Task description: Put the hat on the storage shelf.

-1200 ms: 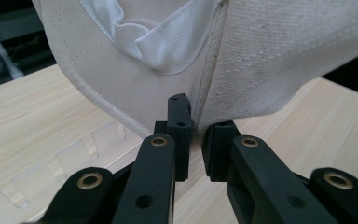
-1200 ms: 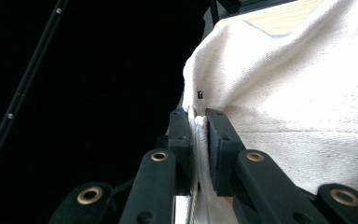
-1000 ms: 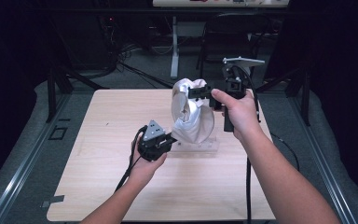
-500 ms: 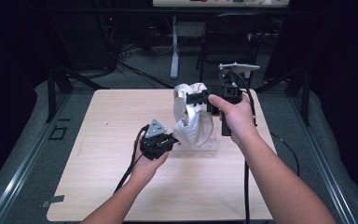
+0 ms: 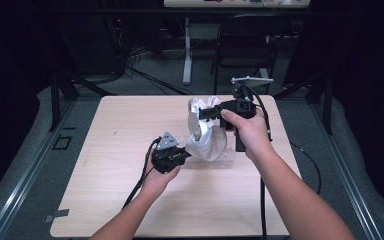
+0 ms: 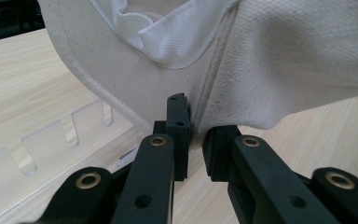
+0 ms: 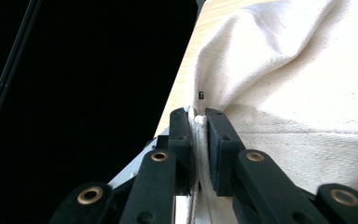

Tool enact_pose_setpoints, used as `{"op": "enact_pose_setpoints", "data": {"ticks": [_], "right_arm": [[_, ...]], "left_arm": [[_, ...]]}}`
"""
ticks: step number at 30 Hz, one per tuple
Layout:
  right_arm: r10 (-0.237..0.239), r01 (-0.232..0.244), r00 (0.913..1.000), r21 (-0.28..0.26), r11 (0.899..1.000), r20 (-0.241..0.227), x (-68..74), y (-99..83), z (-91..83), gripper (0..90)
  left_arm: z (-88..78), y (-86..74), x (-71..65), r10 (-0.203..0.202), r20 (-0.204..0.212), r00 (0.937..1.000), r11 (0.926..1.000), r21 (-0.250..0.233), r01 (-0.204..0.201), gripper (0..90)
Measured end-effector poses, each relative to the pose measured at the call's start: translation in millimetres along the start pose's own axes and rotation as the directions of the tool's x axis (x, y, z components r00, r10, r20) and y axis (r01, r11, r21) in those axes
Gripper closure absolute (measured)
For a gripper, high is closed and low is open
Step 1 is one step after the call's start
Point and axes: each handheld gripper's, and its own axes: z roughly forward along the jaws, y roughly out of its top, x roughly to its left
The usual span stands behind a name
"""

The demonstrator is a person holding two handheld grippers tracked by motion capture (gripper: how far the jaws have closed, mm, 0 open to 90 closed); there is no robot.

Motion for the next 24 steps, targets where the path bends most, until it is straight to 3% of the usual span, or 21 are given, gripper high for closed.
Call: {"op": "enact_pose_setpoints", "data": {"ticks": [7, 10, 14, 18, 24], "right_arm": [[-0.006, 0.006, 0.9999, 0.01, 1.0, -0.01, -1.6, -2.2, 2.6, 81.6], [0.001, 0.0, 0.9999, 0.013, 1.0, -0.012, -4.4, -3.8, 6.4, 81.6], [0.0, 0.0, 1.0, 0.021, 1.0, -0.004, -9.6, -5.6, 6.9, 81.6], [0.01, -0.01, 0.9999, 0.016, 1.0, -0.003, -14.6, -6.5, 5.0, 81.6], [0.005, -0.006, 0.9999, 0.02, 1.0, 0.015, -19.9, -10.6, 4.5, 81.5]], "left_arm": [[1.9, -7.0, 2.1, -0.003, -0.019, 0.9998, 1.0, 0.007, 0.003, 82.9], [1.3, -12.5, -0.6, -0.029, -0.056, 0.998, 0.9995, 0.012, 0.03, 83.2], [-0.1, -15.9, -6.5, -0.034, -0.104, 0.994, 0.9994, 0.001, 0.034, 84.0], [1.7, -16.5, -8.0, -0.04, -0.116, 0.9924, 0.9992, 0.006, 0.041, 84.2], [8.3, -18.1, -8.0, -0.057, -0.125, 0.9904, 0.9952, 0.071, 0.067, 84.3]]}}
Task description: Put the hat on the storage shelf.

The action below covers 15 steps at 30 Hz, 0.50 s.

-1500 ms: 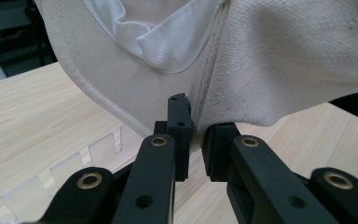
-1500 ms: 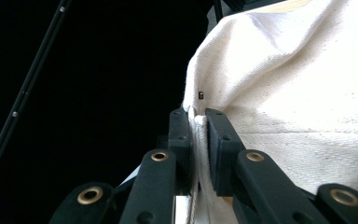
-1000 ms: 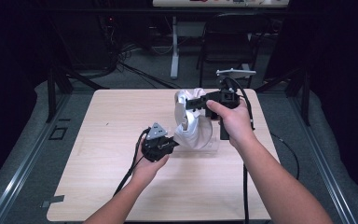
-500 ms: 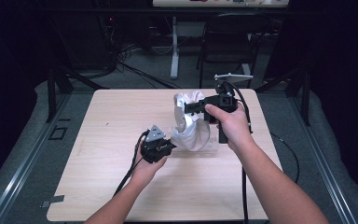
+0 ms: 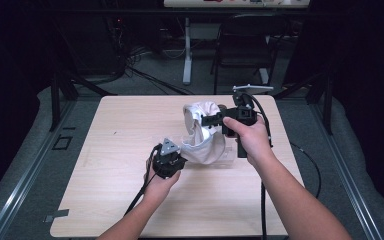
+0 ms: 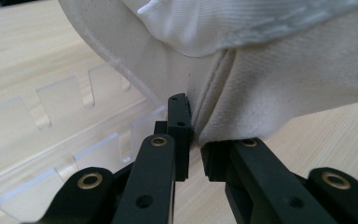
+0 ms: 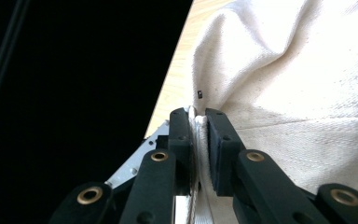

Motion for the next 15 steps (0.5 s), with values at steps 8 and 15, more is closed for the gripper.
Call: {"op": "enact_pose_setpoints", "data": {"ticks": [8, 15], "right_arm": [[0.024, -0.024, 0.9997, -0.005, 1.0, -0.002, -9.8, -1.5, 3.6, 81.6], [0.026, -0.026, 0.9994, 0.004, 1.0, 0.024, -16.0, -2.3, 9.8, 81.5]], "left_arm": [[4.3, 1.9, -0.8, 0.009, -0.012, 0.9999, 0.9988, 0.047, -0.009, 85.1], [9.8, -0.7, -1.2, 0.03, -0.033, 0.999, 0.9952, 0.094, -0.026, 84.8]]}}
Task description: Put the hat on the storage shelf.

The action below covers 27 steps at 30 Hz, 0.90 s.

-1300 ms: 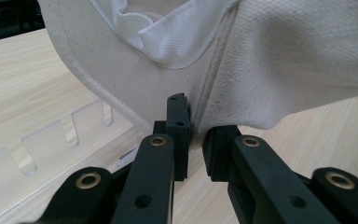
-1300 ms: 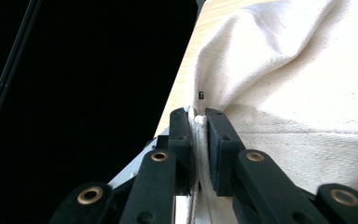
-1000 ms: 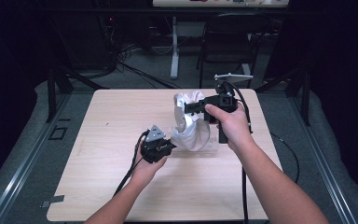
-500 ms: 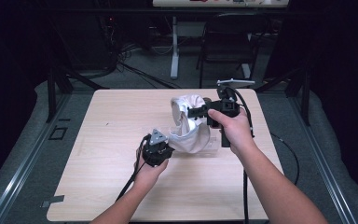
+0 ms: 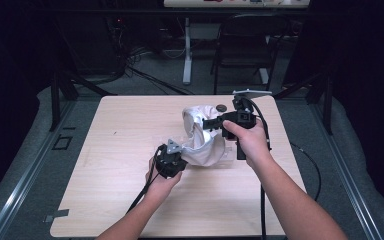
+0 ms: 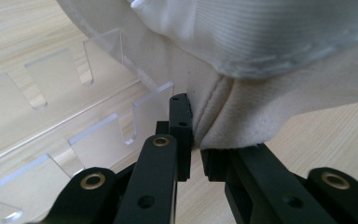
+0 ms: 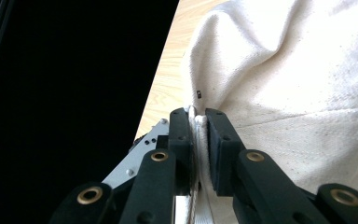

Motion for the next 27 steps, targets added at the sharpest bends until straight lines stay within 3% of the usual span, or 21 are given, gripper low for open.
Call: {"op": "enact_pose_setpoints", "data": {"ticks": [9, 16, 19, 27], "right_arm": [[0.003, -0.003, 0.9999, -0.02, 1.0, -0.011, 1.0, -0.1, -0.4, 81.5], [0.001, -0.001, 1.0, -0.023, 1.0, -0.005, 1.2, -0.3, -1.1, 81.5], [-0.001, 0.001, 1.0, -0.024, 1.0, -0.004, 1.0, -0.2, -1.2, 81.4], [-0.012, 0.012, 0.9998, -0.026, 1.0, 0.014, 2.7, -1.2, -2.7, 81.3]], "left_arm": [[-2.5, -3.3, 0.0, -0.032, 0.021, 0.9993, 0.999, -0.029, 0.033, 76.6], [-7.7, -4.4, -0.6, -0.033, 0.007, 0.9994, 0.9987, -0.04, 0.033, 66.0], [-14.0, -6.5, -0.6, -0.046, 0.02, 0.9988, 0.9979, -0.046, 0.047, 58.7], [-48.3, -17.8, 5.7, -0.032, 0.033, 0.9989, 0.995, -0.093, 0.035, 51.7]]}}
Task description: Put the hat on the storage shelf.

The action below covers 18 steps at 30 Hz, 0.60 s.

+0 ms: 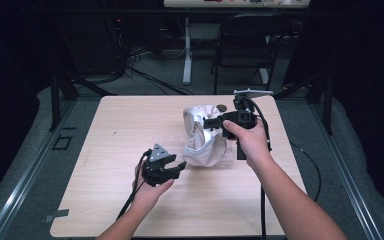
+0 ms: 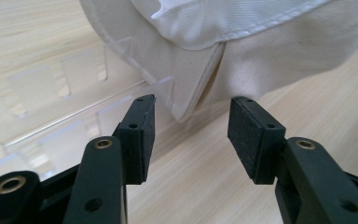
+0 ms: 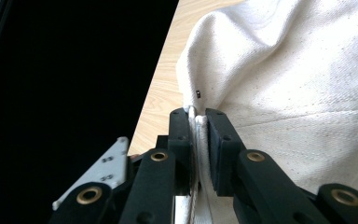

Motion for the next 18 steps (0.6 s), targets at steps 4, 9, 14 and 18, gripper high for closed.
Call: {"op": "enact_pose_setpoints", "data": {"ticks": [4, 9, 14, 18], "right_arm": [[-0.013, 0.013, 0.9998, -0.001, 1.0, 0.012, 1.5, -0.4, -0.2, 81.2], [-0.035, 0.035, 0.9988, -0.01, 0.999, 0.034, 6.0, -1.3, 0.3, 80.9], [-0.041, 0.041, 0.9984, -0.011, 0.999, 0.038, 7.0, -1.9, 0.0, 80.5], [-0.046, 0.047, 0.9982, -0.023, 0.999, 0.038, 7.9, -3.3, -2.4, 78.6]], "left_arm": [[-21.3, -13.6, 6.5, -0.016, 0.003, 0.9999, 0.9996, -0.022, 0.016, 50.2], [-44.8, -33.2, 20.3, -0.033, -0.036, 0.9988, 0.999, -0.03, 0.032, 49.9], [-64.7, -48.5, 36.5, -0.068, -0.063, 0.9957, 0.9971, -0.04, 0.065, 49.4], [-81.3, -60.8, 49.5, -0.084, -0.116, 0.9897, 0.9958, -0.048, 0.079, 48.9]]}}
